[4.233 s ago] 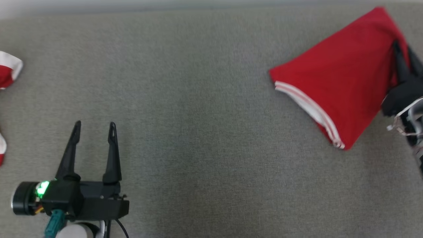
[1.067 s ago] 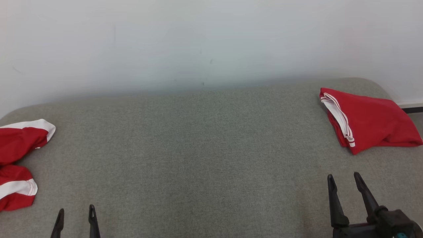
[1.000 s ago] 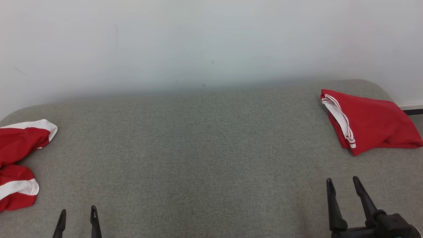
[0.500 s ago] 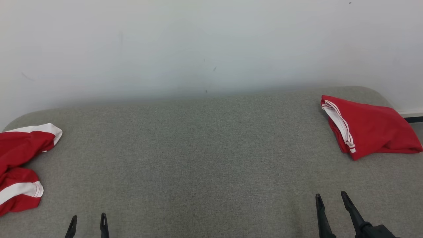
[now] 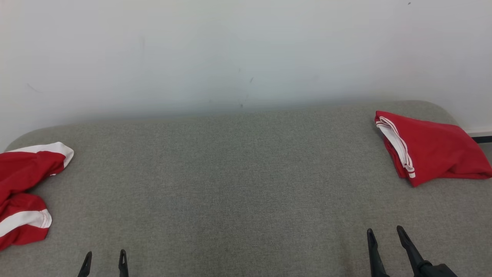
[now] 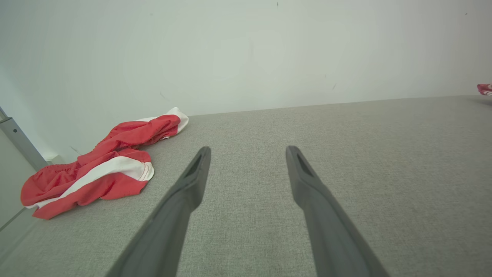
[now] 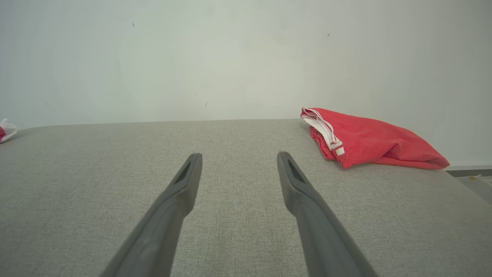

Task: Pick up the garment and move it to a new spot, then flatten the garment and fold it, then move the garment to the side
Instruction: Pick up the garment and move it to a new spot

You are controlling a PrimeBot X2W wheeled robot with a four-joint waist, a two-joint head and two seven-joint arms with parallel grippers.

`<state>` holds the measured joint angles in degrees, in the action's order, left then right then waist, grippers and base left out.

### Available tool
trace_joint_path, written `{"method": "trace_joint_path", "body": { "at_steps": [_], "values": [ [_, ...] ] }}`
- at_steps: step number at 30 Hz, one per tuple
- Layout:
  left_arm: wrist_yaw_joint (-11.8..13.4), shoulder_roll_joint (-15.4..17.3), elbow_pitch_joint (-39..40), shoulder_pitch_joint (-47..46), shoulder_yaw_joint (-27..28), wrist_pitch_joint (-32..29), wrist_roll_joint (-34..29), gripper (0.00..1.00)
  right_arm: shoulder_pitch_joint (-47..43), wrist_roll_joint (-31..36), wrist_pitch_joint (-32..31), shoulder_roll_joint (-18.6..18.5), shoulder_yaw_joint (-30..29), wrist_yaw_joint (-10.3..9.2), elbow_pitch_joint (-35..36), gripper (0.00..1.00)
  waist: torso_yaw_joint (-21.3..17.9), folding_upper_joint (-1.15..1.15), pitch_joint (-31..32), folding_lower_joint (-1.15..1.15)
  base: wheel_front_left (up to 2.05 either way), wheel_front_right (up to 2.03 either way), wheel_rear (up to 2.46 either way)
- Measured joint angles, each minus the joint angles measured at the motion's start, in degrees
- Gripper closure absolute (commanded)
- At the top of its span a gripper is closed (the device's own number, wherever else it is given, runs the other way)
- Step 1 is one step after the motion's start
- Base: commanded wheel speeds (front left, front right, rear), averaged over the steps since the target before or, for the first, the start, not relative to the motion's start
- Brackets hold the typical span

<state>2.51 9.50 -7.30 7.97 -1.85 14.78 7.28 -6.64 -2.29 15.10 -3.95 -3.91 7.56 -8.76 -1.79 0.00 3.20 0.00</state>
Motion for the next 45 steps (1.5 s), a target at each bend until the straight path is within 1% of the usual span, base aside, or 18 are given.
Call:
{"method": "trace_joint_path", "body": {
  "at_steps": [13,15,20,28,45],
  "values": [
    [0.5,0.4,-0.5,-0.3,-0.2,0.0,0.3,0.00,-0.3,0.1,0.0,0.2,-0.3,0.00,0.0,0.00,0.5,0.00,-0.3,0.00,0.00,0.00,0.00],
    [1.0,0.4,-0.2,-0.2,0.1,0.0,1.0,0.00,-0.4,0.1,0.0,0.2,-0.6,0.00,0.0,0.00,1.1,0.00,-0.2,0.00,0.00,0.00,0.00],
    [1.0,1.0,0.2,0.2,0.1,-0.3,1.3,0.00,-0.8,0.0,0.0,0.3,-1.1,0.00,0.1,0.00,3.1,0.00,-0.2,0.00,0.00,0.00,0.00],
    [1.2,1.7,1.1,0.3,0.1,-1.4,1.5,0.00,-1.7,-0.6,0.0,0.6,-2.0,-0.01,0.1,0.00,8.8,0.00,-0.1,0.00,0.00,0.00,0.00],
    [2.1,3.0,2.5,0.9,0.7,-3.2,2.6,0.00,-1.8,-1.7,0.0,1.0,-1.6,0.00,-0.8,0.00,24.3,0.00,0.4,0.00,0.00,0.00,0.00]
  ]
}}
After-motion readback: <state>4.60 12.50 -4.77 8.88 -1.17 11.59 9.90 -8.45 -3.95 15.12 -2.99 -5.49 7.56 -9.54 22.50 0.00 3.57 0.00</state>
